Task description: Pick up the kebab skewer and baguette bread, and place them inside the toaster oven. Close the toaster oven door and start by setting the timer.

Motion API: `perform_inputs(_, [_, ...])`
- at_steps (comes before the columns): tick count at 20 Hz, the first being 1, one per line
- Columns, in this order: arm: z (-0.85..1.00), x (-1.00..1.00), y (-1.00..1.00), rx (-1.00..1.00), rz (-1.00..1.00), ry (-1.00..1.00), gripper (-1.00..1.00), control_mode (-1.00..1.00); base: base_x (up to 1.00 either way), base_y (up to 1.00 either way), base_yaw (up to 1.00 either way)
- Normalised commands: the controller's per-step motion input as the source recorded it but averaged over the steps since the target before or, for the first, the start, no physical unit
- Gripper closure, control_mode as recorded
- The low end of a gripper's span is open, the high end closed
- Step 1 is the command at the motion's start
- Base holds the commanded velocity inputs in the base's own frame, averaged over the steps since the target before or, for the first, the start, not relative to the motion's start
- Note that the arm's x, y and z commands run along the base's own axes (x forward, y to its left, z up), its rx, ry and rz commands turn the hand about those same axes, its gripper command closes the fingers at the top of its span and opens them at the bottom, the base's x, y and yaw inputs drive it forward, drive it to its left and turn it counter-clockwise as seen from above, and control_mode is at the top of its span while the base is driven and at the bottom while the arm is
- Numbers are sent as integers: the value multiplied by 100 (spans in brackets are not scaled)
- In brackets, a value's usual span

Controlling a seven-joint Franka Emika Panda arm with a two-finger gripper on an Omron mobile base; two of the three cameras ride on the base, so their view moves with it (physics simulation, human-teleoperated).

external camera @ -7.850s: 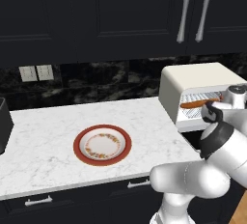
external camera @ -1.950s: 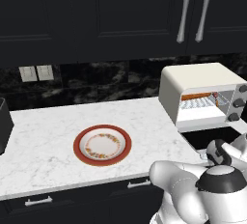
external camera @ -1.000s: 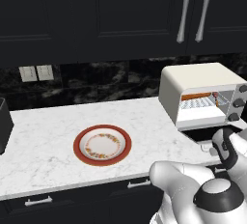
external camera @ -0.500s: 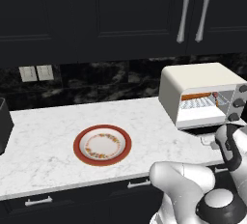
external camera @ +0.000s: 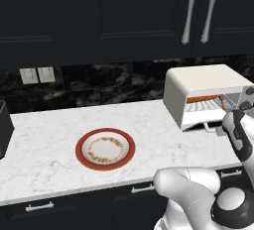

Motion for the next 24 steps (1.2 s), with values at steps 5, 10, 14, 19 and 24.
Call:
perform_inputs(5, [14,100,31,5,-1,-6,-100,-100,0,0,0])
perform_inputs(10, [0,86,33,6,-1,-11,-100,-100,0,0,0])
perform_inputs(14, [0,100,32,7,-4,-6,-100,-100,0,0,0])
perform_inputs(19, [-9,84,11,4,-3,0,-100,-100,0,0,0])
perform_inputs(24, [-25,58,2,2,-3,0,-100,-100,0,0,0])
